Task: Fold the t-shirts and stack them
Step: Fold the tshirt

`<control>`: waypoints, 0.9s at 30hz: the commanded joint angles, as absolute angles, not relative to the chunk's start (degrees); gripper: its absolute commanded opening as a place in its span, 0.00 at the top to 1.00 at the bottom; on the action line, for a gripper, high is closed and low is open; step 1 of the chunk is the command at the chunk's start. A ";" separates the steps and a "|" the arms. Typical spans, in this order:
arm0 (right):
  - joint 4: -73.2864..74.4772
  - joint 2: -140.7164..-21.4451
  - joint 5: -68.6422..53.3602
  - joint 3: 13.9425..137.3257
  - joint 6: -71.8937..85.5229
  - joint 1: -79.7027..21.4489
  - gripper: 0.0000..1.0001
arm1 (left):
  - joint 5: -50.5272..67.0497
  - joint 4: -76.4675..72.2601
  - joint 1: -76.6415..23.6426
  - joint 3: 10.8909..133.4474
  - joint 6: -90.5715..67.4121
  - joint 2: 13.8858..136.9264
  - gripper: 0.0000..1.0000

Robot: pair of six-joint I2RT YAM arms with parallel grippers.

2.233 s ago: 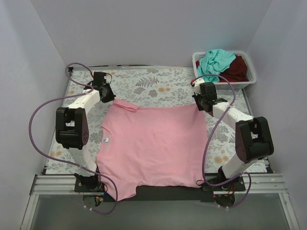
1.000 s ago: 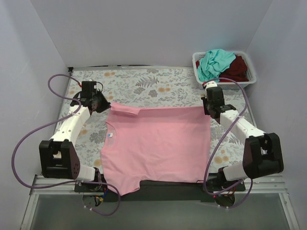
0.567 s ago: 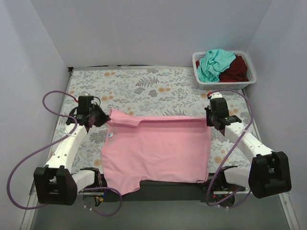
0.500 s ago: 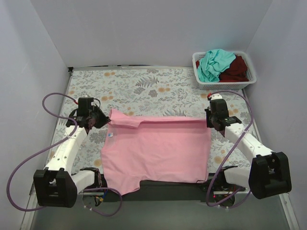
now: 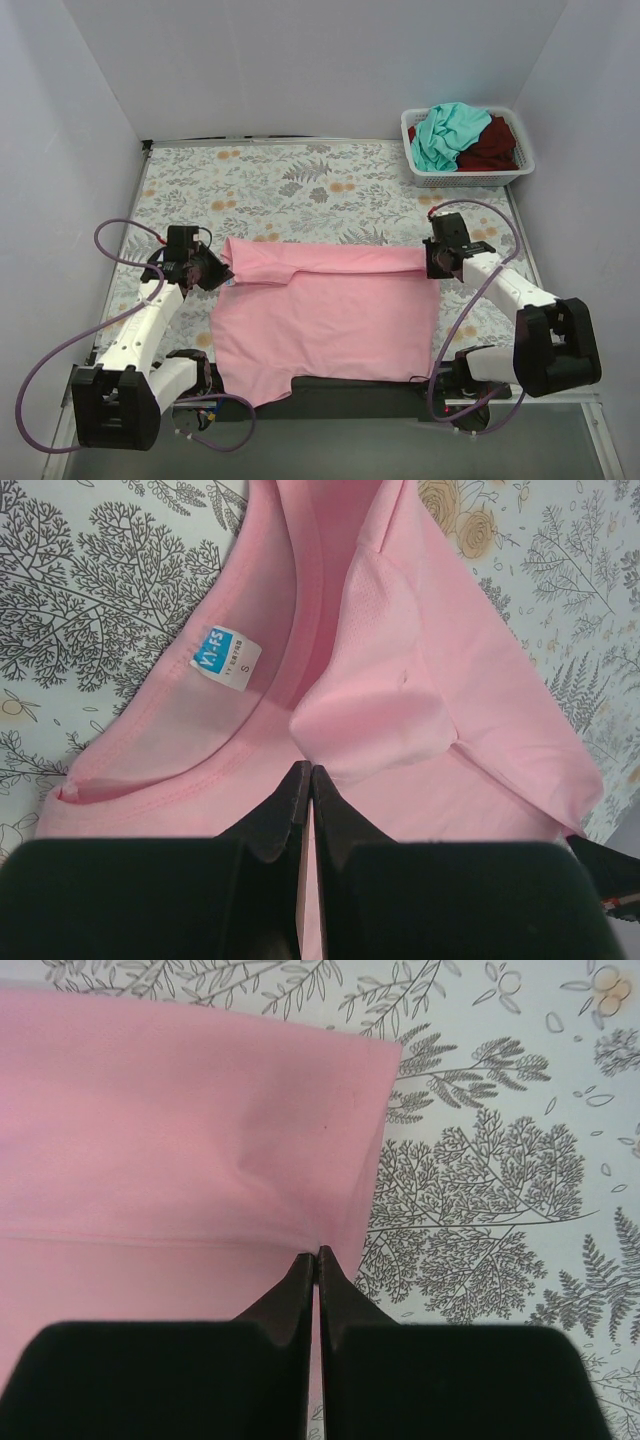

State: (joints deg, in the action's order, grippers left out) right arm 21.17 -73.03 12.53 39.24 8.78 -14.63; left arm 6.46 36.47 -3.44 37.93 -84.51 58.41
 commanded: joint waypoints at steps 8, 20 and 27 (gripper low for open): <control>28.21 -77.43 11.78 43.86 10.99 -14.68 0.99 | 4.83 39.99 -3.08 39.11 -85.96 56.69 1.00; 29.53 -76.55 12.39 44.47 11.25 -14.68 0.95 | 7.65 42.62 -3.08 38.59 -87.62 53.35 1.00; 29.62 -75.06 11.52 44.21 11.78 -14.68 0.71 | 8.08 43.42 -3.08 34.20 -89.38 50.63 1.00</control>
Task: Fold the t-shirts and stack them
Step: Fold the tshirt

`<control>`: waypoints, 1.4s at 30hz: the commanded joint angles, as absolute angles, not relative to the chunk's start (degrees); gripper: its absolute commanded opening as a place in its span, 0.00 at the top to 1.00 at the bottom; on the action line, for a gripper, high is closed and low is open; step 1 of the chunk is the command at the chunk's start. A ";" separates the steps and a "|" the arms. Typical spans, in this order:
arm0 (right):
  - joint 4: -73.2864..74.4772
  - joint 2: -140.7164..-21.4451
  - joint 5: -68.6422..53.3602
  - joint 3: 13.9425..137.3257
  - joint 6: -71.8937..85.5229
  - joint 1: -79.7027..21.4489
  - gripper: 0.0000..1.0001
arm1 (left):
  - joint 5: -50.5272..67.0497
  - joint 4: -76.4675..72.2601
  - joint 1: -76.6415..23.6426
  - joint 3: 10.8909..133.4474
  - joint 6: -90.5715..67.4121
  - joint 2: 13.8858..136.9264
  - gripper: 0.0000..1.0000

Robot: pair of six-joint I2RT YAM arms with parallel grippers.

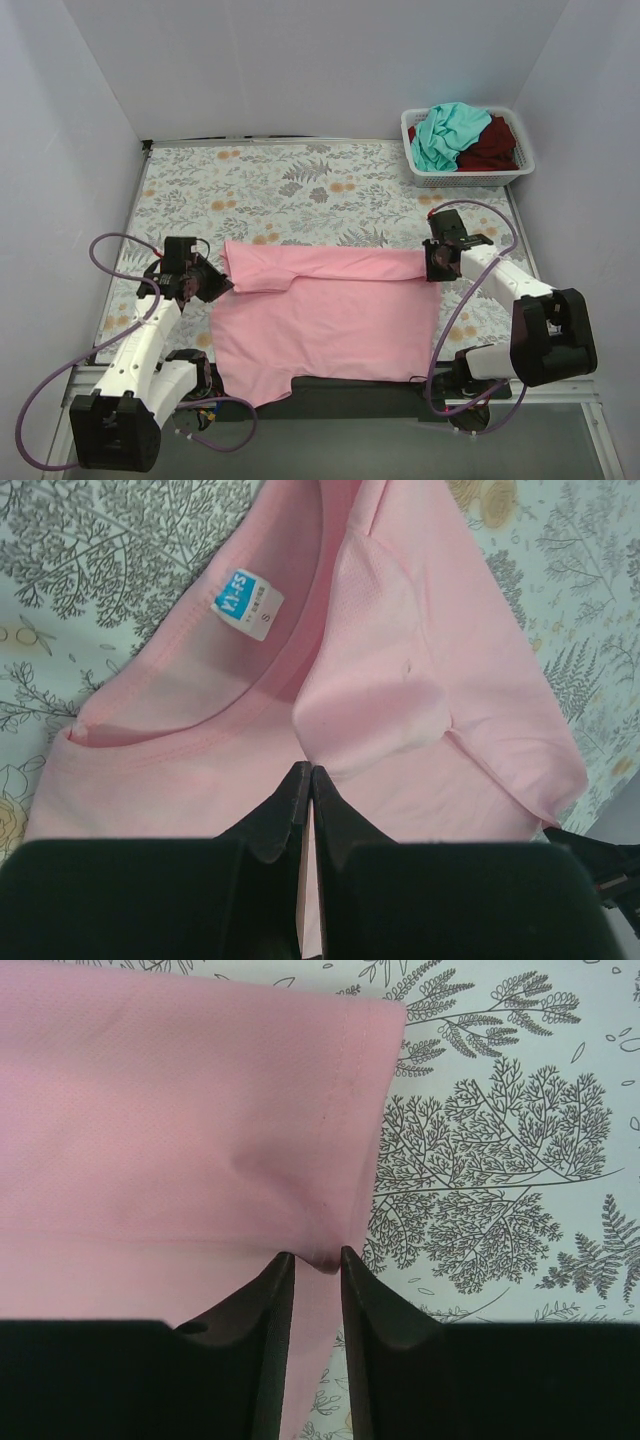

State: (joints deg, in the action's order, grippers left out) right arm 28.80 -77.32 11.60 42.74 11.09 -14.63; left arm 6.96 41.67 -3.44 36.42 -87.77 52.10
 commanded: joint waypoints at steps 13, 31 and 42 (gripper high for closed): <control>27.34 -68.12 7.47 46.76 12.74 -14.68 0.43 | 13.10 42.80 -3.08 30.06 -93.07 49.49 1.00; 20.57 -72.68 3.44 45.88 14.68 -11.34 0.42 | 3.35 50.28 -3.16 38.75 -89.04 45.17 0.53; 13.89 -76.55 -5.70 42.80 17.22 -3.79 0.58 | 6.42 31.31 -3.16 48.25 -82.27 71.52 0.71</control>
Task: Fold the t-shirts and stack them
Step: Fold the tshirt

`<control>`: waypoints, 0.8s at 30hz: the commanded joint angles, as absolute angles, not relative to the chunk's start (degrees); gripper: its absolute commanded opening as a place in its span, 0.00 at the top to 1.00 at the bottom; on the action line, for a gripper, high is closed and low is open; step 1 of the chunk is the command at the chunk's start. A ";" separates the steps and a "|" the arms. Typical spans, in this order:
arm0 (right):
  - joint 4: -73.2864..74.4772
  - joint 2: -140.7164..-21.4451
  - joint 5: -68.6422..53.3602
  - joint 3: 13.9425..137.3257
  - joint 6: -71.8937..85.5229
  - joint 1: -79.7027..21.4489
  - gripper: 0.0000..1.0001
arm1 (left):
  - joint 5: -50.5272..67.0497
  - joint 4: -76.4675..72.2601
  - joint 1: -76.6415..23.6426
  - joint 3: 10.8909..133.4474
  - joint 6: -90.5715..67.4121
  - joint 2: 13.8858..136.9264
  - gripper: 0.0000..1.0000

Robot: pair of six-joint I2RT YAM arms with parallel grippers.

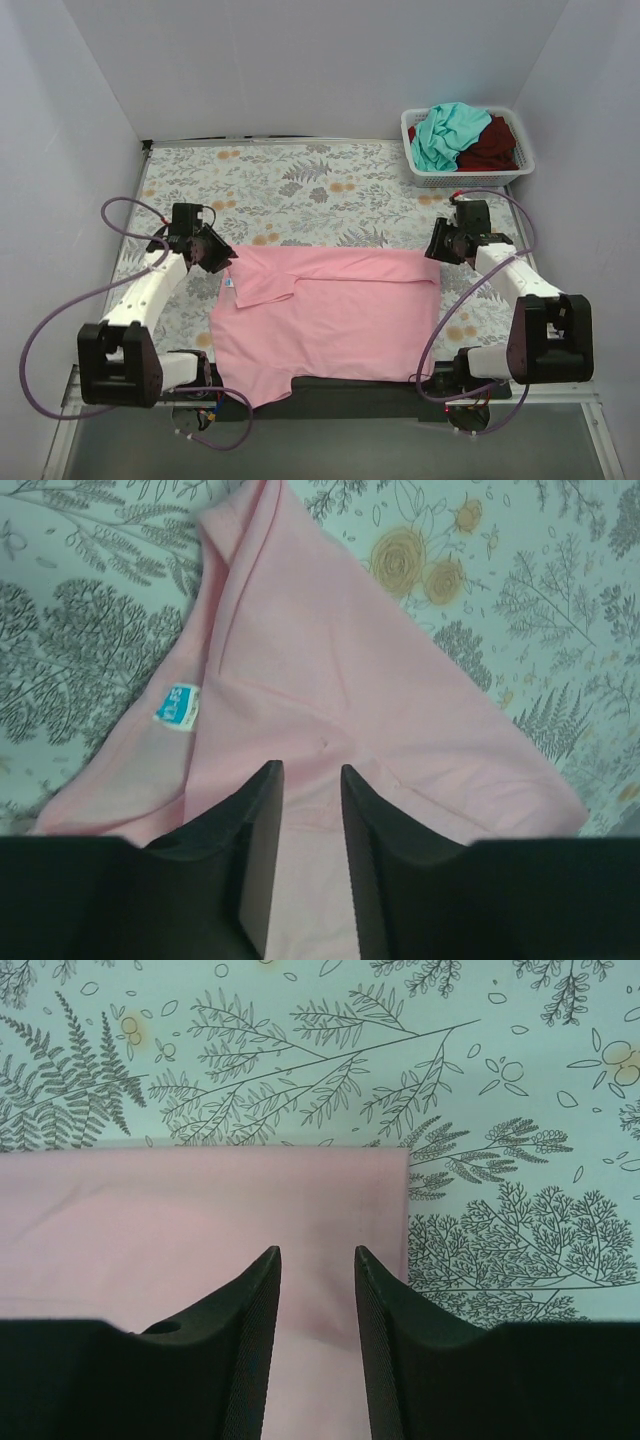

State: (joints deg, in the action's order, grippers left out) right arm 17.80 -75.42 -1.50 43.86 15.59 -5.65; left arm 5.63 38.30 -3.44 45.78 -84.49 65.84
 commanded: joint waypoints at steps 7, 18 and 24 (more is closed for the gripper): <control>10.64 -82.16 -8.79 42.01 18.63 -0.62 0.62 | 5.54 25.58 -3.16 50.27 -82.44 85.24 0.87; 7.74 -97.46 -8.70 48.59 19.60 2.99 0.65 | 2.28 24.34 -2.03 57.90 -82.44 103.87 0.93; 8.43 -110.02 -8.70 63.70 18.20 4.22 0.65 | 4.74 26.98 -1.41 76.18 -82.00 118.03 0.87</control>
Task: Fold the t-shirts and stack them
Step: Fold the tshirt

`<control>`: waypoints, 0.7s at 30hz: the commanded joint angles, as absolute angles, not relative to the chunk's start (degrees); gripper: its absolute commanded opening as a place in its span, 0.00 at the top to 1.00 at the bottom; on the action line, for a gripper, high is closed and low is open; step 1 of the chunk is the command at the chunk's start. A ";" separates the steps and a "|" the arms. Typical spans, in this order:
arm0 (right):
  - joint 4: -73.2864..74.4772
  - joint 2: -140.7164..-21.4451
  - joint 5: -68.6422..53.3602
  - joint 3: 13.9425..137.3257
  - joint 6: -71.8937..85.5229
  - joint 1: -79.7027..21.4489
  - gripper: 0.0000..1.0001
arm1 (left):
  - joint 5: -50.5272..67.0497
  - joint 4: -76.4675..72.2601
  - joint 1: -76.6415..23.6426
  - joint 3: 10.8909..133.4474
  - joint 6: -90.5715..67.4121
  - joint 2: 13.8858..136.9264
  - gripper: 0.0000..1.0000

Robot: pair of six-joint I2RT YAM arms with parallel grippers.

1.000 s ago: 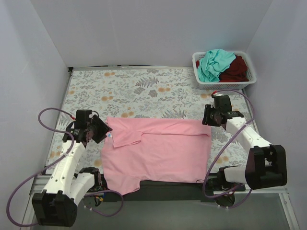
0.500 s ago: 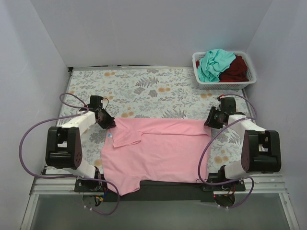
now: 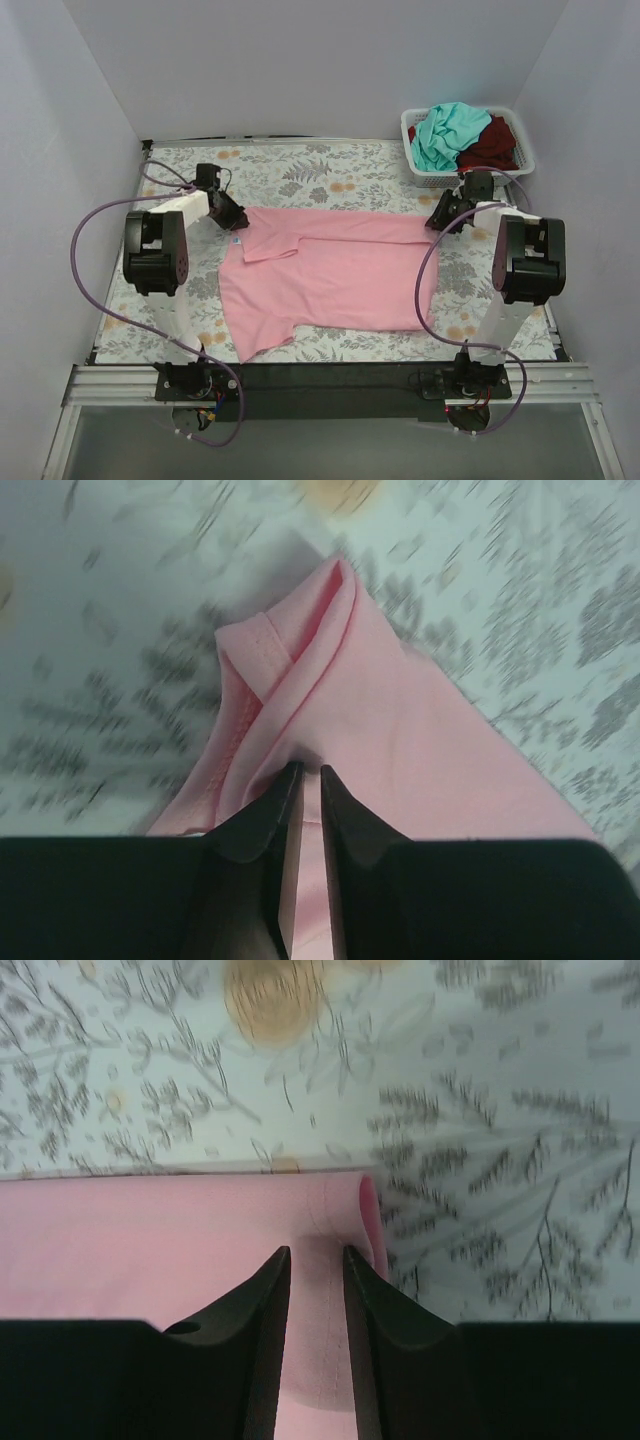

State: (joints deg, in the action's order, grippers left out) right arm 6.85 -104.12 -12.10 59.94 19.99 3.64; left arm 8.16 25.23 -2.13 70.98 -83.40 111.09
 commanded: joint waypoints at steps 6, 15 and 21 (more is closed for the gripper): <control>11.86 -112.95 -11.95 74.53 16.70 4.22 0.61 | 4.57 28.04 -1.41 83.93 -79.81 117.09 0.72; 14.24 -93.27 -13.53 57.62 18.54 3.17 0.55 | 2.20 28.65 -3.95 70.59 -76.56 95.82 0.53; 15.81 -78.24 -15.56 44.49 22.50 3.08 0.56 | 2.29 33.21 -8.25 55.92 -75.32 80.88 0.53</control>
State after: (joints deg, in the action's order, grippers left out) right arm 13.52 -82.08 -14.70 48.34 20.05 3.33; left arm 3.40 28.91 -6.13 61.30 -77.10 86.15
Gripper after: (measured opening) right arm 0.444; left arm 0.469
